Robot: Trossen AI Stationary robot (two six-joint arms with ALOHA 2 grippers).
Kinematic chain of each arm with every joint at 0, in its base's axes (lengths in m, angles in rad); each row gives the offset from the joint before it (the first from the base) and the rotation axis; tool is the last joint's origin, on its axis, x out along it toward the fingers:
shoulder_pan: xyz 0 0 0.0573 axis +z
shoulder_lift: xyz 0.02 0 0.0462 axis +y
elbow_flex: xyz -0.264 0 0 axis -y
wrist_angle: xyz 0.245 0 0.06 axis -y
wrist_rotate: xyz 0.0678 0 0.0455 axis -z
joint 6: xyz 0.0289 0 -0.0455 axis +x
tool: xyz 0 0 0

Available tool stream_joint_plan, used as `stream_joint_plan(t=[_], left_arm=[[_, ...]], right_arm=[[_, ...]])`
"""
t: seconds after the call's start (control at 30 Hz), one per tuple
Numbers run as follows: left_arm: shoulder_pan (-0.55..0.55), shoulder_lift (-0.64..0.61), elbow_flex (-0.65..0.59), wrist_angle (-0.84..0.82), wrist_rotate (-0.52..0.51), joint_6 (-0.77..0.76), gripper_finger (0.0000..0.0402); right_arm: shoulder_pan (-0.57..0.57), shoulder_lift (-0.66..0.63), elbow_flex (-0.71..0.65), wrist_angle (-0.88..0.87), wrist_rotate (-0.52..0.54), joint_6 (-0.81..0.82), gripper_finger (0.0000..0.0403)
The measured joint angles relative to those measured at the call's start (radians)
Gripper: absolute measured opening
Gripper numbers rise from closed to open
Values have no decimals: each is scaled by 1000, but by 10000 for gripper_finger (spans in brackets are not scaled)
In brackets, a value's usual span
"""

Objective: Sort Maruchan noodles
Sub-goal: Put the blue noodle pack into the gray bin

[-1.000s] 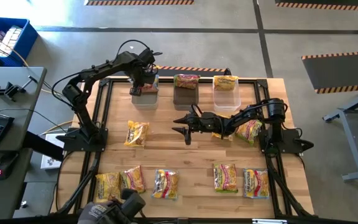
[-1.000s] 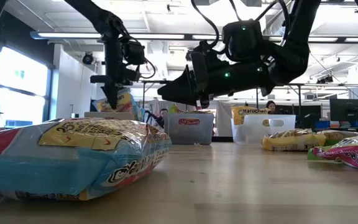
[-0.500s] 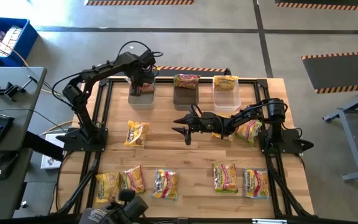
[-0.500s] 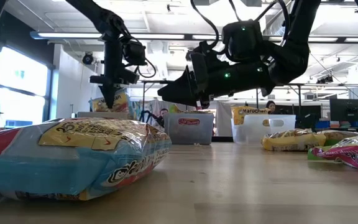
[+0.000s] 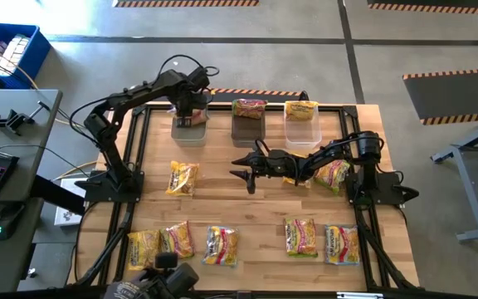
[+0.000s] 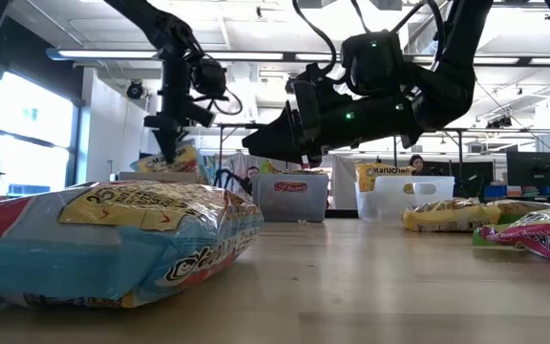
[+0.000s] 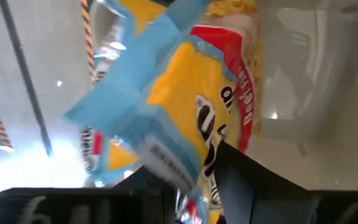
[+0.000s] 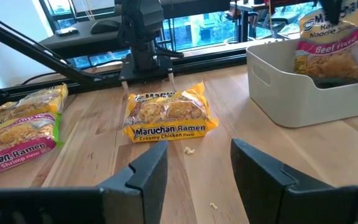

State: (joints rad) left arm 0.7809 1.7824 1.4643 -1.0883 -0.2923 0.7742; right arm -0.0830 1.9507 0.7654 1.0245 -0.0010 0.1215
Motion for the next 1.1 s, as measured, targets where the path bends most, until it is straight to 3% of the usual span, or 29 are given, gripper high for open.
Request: stream_joint_plan(t=[0.2, 0.43, 0.6, 0.83, 1.1], left_arm=[[-10, -1, 71, -13, 46, -16, 84], [3, -4, 90, -40, 159, -81, 35], [76, -74, 62, -56, 355, -165, 3], [156, -189, -46, -40, 372, -257, 33], [163, -217, -170, 15, 369, -301, 124]], right_arm=[[0, 0, 0, -3, -3, -11, 158], [0, 0, 0, -15, -4, -18, 158], [0, 0, 0, -21, -38, -18, 158], [0, 0, 0, -21, -42, -18, 158], [0, 0, 0, -21, -41, -18, 158]])
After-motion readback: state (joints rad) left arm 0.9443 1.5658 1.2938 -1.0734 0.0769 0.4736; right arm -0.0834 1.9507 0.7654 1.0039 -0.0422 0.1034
